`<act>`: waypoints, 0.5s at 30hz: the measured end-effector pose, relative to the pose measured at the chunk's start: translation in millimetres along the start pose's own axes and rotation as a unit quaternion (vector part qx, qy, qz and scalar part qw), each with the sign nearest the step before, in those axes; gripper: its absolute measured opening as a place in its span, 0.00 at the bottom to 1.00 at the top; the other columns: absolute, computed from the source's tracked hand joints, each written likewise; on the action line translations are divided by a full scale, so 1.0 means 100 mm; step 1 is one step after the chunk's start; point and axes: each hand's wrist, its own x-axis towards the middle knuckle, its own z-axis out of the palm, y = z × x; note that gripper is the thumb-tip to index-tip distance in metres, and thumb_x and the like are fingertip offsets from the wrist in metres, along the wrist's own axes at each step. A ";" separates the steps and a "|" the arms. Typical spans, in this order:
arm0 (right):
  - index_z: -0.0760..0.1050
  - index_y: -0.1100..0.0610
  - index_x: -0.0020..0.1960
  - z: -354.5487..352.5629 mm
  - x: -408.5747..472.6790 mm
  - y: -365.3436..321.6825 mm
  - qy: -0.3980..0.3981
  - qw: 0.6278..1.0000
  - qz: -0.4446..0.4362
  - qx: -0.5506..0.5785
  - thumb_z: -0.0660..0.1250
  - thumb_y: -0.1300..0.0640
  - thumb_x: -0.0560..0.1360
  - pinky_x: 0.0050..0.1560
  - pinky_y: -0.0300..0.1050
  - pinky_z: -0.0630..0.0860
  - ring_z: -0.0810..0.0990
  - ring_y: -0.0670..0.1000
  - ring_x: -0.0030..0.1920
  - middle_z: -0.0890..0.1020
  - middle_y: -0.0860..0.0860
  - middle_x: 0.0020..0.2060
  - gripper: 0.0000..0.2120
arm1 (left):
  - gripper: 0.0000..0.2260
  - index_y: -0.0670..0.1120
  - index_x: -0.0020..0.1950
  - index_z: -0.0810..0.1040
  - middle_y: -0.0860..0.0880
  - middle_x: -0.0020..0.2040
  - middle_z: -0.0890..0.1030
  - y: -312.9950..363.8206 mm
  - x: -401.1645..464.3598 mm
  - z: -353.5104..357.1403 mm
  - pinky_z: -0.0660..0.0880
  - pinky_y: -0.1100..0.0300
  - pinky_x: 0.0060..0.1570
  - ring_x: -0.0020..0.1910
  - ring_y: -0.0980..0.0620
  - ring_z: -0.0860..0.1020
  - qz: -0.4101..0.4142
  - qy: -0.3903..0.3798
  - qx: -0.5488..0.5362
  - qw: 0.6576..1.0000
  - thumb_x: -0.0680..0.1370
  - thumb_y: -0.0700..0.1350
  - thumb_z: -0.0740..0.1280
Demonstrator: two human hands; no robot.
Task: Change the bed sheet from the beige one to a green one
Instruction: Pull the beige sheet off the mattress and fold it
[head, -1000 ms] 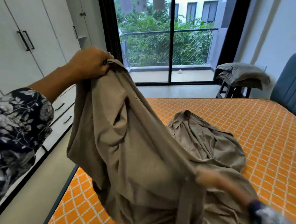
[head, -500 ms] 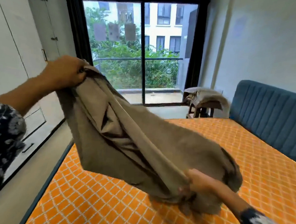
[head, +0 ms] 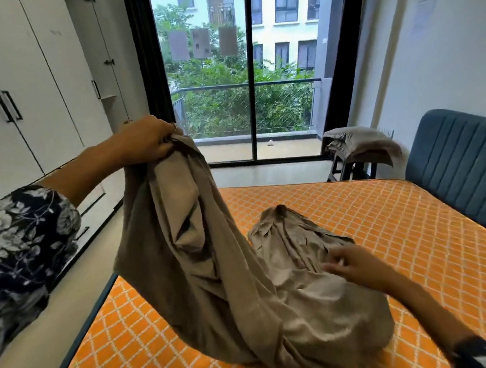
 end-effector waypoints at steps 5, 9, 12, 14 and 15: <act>0.75 0.50 0.50 0.54 0.27 -0.62 -0.023 0.994 -0.095 0.057 0.67 0.50 0.76 0.40 0.29 0.69 0.75 0.38 0.39 0.77 0.43 0.40 0.05 | 0.14 0.37 0.48 0.82 0.41 0.36 0.80 0.20 -0.21 -0.15 0.74 0.55 0.37 0.33 0.42 0.78 0.062 0.012 -0.038 0.997 0.72 0.43 0.59; 0.71 0.46 0.57 0.61 0.37 -1.01 0.046 0.971 -0.148 0.183 0.69 0.45 0.73 0.44 0.33 0.73 0.76 0.41 0.45 0.76 0.41 0.47 0.15 | 0.18 0.37 0.43 0.80 0.44 0.34 0.79 0.37 -0.39 -0.24 0.70 0.63 0.34 0.29 0.51 0.74 0.053 -0.017 -0.054 0.997 0.73 0.49 0.57; 0.73 0.49 0.53 0.64 0.38 -1.19 0.047 0.956 -0.175 0.232 0.71 0.47 0.72 0.40 0.30 0.72 0.75 0.37 0.39 0.75 0.40 0.41 0.13 | 0.24 0.36 0.45 0.81 0.43 0.35 0.80 0.42 -0.50 -0.26 0.70 0.63 0.34 0.29 0.52 0.75 0.037 -0.033 -0.059 0.997 0.71 0.53 0.55; 0.73 0.51 0.49 0.70 0.35 -1.24 0.023 0.945 -0.195 0.263 0.72 0.50 0.73 0.37 0.32 0.73 0.75 0.38 0.35 0.76 0.42 0.37 0.10 | 0.23 0.38 0.44 0.81 0.46 0.33 0.79 0.43 -0.54 -0.27 0.68 0.67 0.32 0.28 0.59 0.73 0.024 -0.046 -0.056 0.997 0.72 0.55 0.54; 0.73 0.51 0.49 0.75 0.35 -1.23 0.011 0.942 -0.201 0.270 0.72 0.51 0.73 0.37 0.33 0.73 0.75 0.39 0.35 0.76 0.43 0.36 0.09 | 0.23 0.39 0.44 0.80 0.47 0.32 0.78 0.44 -0.56 -0.28 0.67 0.67 0.33 0.29 0.60 0.74 0.015 -0.051 -0.055 0.997 0.73 0.56 0.54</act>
